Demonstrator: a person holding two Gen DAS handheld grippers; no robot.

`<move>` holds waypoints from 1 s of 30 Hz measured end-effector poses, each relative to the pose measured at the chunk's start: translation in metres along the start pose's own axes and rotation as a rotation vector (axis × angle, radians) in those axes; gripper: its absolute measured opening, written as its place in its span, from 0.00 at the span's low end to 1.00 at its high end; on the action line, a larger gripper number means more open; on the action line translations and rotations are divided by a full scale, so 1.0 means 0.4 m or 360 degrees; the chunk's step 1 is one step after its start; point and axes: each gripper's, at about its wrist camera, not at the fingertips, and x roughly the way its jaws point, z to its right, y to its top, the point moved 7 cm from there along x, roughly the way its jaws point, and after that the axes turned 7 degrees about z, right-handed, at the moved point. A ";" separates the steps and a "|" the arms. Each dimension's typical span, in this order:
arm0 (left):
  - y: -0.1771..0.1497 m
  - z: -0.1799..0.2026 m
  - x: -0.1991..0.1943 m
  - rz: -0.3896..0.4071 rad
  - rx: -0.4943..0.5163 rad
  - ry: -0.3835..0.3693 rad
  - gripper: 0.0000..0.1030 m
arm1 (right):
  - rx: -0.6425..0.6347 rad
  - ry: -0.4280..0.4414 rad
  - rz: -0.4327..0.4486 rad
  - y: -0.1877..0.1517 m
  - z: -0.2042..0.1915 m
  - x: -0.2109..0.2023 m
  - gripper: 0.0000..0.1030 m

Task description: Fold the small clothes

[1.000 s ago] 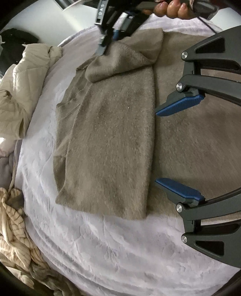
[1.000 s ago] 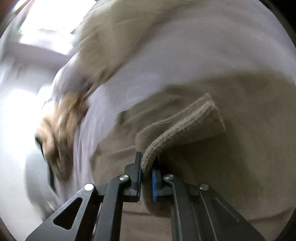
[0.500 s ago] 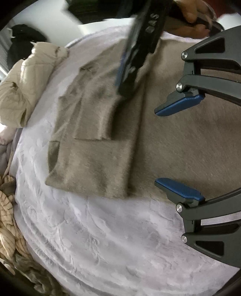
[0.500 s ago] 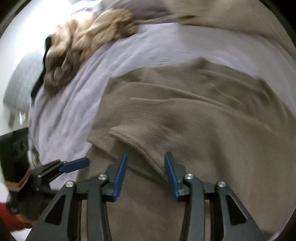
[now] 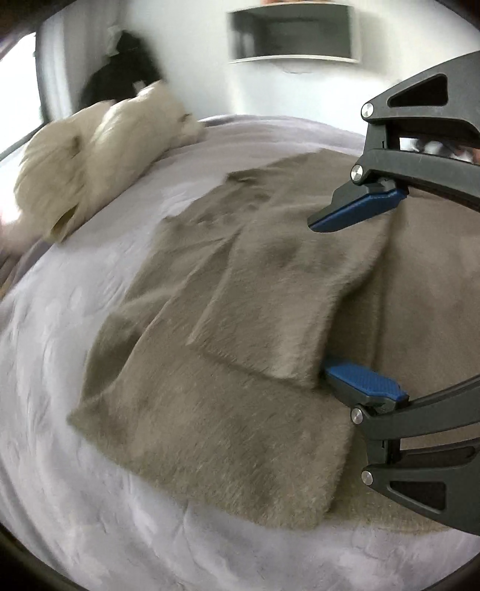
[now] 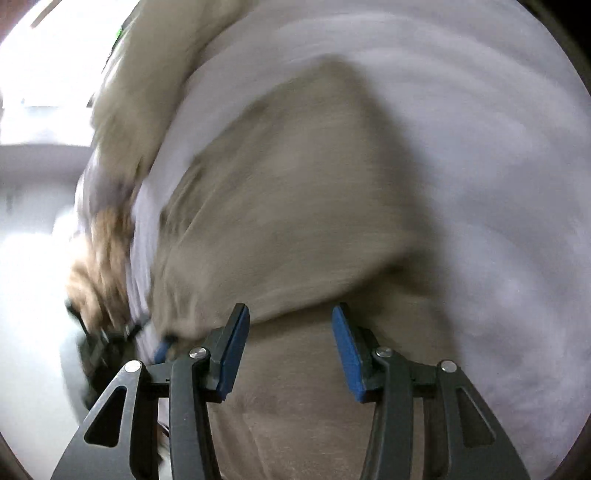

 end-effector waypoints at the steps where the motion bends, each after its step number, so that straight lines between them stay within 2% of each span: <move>1: 0.011 -0.005 -0.001 0.0037 -0.0044 0.0008 0.64 | 0.0123 0.0042 0.0039 0.011 0.032 -0.008 0.49; 2: 0.019 -0.007 -0.003 0.0065 -0.0059 0.0012 0.49 | 0.0195 0.0072 0.0066 0.020 0.049 -0.010 0.49; 3: 0.025 -0.007 -0.003 0.0084 -0.0051 0.0019 0.21 | 0.0271 0.0110 0.0094 0.032 0.066 -0.013 0.49; 4: 0.028 -0.005 0.003 0.0077 -0.0012 0.0046 0.11 | 0.0339 0.0155 0.0118 0.045 0.076 -0.010 0.47; 5: 0.030 -0.003 0.006 0.0076 0.0033 0.0072 0.08 | 0.0365 0.0176 0.0131 0.055 0.078 -0.007 0.26; 6: 0.032 0.002 0.003 0.0091 0.0078 0.0084 0.08 | 0.0348 0.0168 0.0146 0.067 0.074 -0.005 0.11; 7: 0.029 0.013 -0.010 0.0110 0.0144 0.0085 0.08 | 0.0279 0.0139 0.0156 0.081 0.061 -0.006 0.07; 10: 0.016 0.028 -0.049 0.0144 0.0311 0.0102 0.08 | 0.0004 0.0116 0.0147 0.113 0.010 -0.023 0.07; 13: -0.007 -0.011 -0.060 0.0121 0.0378 0.0144 0.08 | -0.0189 -0.0008 0.0068 0.107 0.010 0.000 0.07; 15: -0.017 -0.048 -0.048 0.0092 0.0385 0.0185 0.08 | -0.0244 -0.0085 0.0012 0.094 0.030 0.029 0.07; 19: -0.017 -0.064 -0.050 0.0093 0.0448 0.0234 0.09 | -0.0223 -0.0072 0.0001 0.092 0.046 0.040 0.07; 20: -0.016 -0.066 -0.056 0.0094 0.0474 0.0271 0.20 | -0.0218 -0.0075 0.0001 0.092 0.046 0.038 0.08; 21: -0.014 -0.071 -0.063 0.0102 0.0492 0.0311 0.37 | -0.0215 -0.0080 -0.0002 0.091 0.048 0.039 0.09; 23: -0.005 -0.084 -0.080 0.0127 0.0522 0.0374 0.57 | -0.0213 -0.0105 -0.0012 0.087 0.056 0.028 0.16; 24: -0.003 -0.087 -0.090 0.0138 0.0534 0.0395 0.57 | -0.0211 -0.0122 -0.0018 0.088 0.059 0.017 0.18; 26: -0.002 -0.091 -0.104 0.0132 0.0563 0.0448 0.57 | -0.0209 -0.0146 -0.0036 0.077 0.061 -0.006 0.33; 28: -0.003 -0.099 -0.116 0.0125 0.0579 0.0485 0.57 | -0.0244 -0.0170 -0.0045 0.059 0.048 -0.025 0.43; 30: -0.001 -0.106 -0.130 0.0117 0.0580 0.0500 0.57 | -0.0312 -0.0207 -0.0036 0.046 0.026 -0.039 0.47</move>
